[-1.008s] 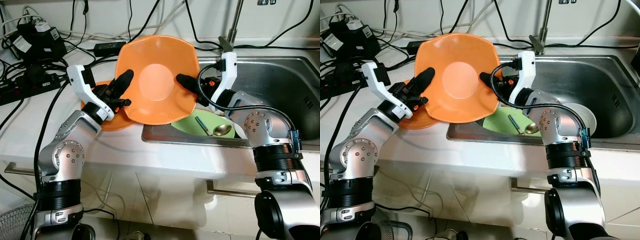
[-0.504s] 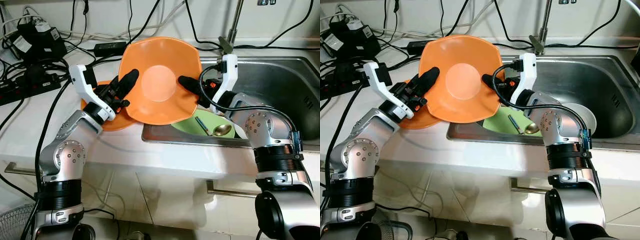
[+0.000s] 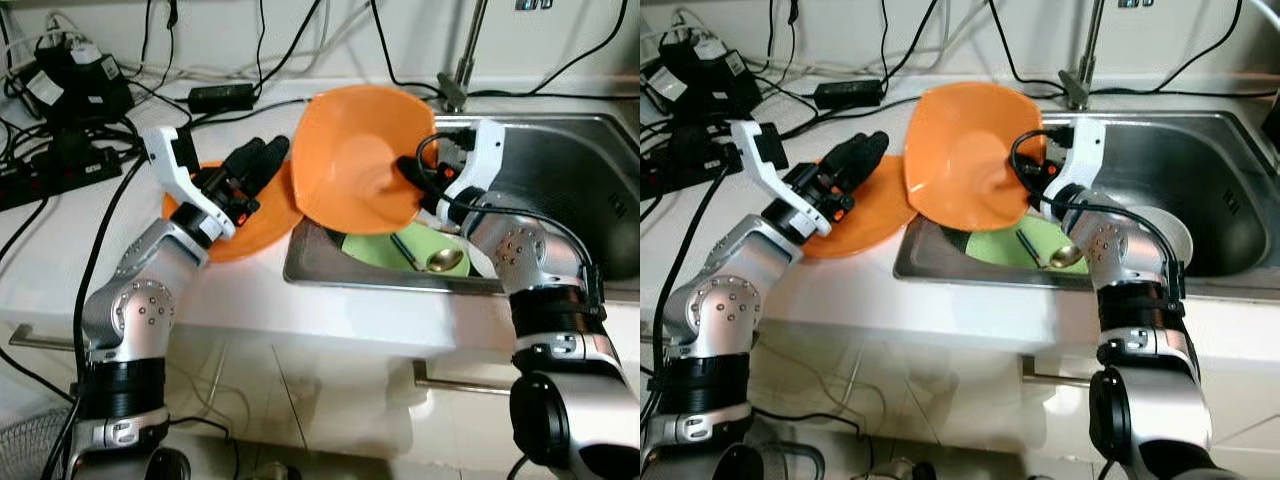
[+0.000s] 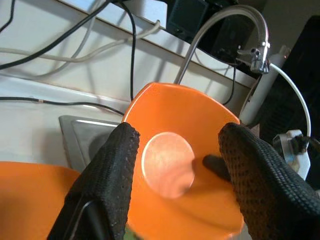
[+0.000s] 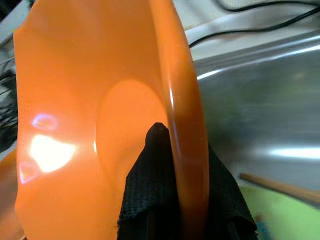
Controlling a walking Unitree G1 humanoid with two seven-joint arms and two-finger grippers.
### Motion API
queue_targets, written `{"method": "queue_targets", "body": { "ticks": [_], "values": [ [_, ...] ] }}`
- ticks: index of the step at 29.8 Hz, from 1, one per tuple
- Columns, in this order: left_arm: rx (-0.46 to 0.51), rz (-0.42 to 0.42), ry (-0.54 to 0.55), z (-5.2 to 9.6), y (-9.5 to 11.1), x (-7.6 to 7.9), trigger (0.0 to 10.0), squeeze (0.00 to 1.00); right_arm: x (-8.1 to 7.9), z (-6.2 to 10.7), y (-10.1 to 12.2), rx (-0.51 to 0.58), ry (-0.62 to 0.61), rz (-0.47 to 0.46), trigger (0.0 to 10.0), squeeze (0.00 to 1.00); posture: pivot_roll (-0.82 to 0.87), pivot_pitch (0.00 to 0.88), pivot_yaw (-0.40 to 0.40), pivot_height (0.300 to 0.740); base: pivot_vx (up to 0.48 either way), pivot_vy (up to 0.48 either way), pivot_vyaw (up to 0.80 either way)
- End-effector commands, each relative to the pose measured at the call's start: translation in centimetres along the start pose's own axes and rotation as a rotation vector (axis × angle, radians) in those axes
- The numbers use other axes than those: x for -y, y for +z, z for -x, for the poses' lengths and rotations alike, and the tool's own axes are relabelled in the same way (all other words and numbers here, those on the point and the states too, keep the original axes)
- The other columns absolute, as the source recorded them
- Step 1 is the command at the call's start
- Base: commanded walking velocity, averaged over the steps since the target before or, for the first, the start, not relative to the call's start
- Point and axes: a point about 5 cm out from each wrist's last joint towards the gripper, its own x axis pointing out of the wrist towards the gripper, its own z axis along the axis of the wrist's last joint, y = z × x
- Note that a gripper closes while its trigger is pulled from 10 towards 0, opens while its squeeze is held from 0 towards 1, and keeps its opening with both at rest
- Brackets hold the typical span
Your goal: Kitchen organization
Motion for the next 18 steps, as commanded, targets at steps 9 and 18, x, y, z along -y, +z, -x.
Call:
{"method": "queue_targets", "body": {
  "ticks": [9, 18],
  "values": [
    [-0.137, -0.084, -0.045, 0.5, -1.5, 0.8, 10.0, 1.00, 3.7, 0.3, 0.3, -0.012, -0.293, 0.340, 0.0, 0.00, -0.02, 0.037, 0.083, 0.740, 0.000, 0.000, 0.00],
    [-0.315, -0.152, -0.114, 1.1, -4.0, 1.7, 10.0, 0.77, 4.9, 0.4, -2.7, -0.114, -0.312, 0.420, 9.6, 0.00, -0.02, 0.039, 0.084, 0.740, 0.000, 0.000, 0.00]
  ]
}}
